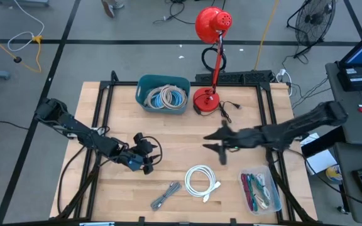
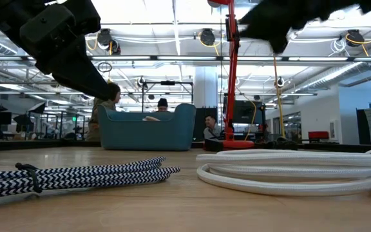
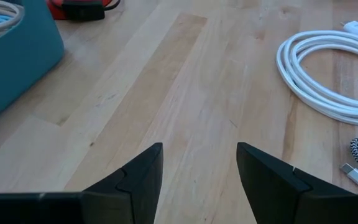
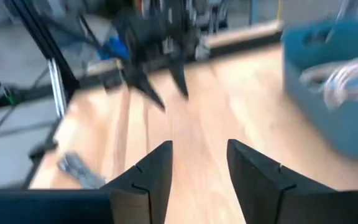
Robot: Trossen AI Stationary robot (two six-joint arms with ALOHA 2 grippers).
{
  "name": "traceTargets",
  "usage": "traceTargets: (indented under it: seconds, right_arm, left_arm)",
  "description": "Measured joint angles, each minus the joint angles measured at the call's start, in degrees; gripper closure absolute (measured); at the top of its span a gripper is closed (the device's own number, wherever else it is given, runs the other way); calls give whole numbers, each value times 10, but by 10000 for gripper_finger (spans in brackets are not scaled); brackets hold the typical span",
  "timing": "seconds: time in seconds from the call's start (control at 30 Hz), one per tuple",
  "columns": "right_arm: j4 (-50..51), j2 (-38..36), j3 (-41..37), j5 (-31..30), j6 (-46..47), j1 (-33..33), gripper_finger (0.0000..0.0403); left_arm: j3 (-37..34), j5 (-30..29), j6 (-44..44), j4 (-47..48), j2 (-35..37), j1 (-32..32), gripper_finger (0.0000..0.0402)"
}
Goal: Pick & Place USB Port
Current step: Put the white hdmi cable into the blue bin
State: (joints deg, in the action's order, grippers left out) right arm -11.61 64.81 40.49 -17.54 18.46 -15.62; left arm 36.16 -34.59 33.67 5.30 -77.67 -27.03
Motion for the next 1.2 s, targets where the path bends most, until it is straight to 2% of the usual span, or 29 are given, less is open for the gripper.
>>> traceTargets:
  seconds: [0.2, 0.3, 0.4, 0.5, 0.63, 0.97, 1.2]
  right_arm:
    - [-9, 116, 8, 142, 19, 47, 246]
    - [34, 153, 25, 213, 26, 48, 246]
    - [118, 184, 52, 255, 43, 42, 245]
    - [191, 208, 80, 251, 61, 31, 245]
    - [229, 233, 105, 235, 55, 20, 245]
    - [236, 285, 137, 234, 62, -14, 245]
    - [232, 337, 137, 188, 65, -19, 245]
  left_arm:
    - [0, 0, 1, 0, 0, -1, 195]
    - [0, 1, 3, 1, 0, -1, 195]
    - [0, 5, 4, 1, 0, -1, 195]
    - [0, 5, 5, 1, 0, -1, 195]
    - [0, 5, 6, -2, 0, -1, 195]
    - [0, 13, 14, -6, 0, -6, 195]
    - [0, 12, 25, -10, 0, -17, 195]
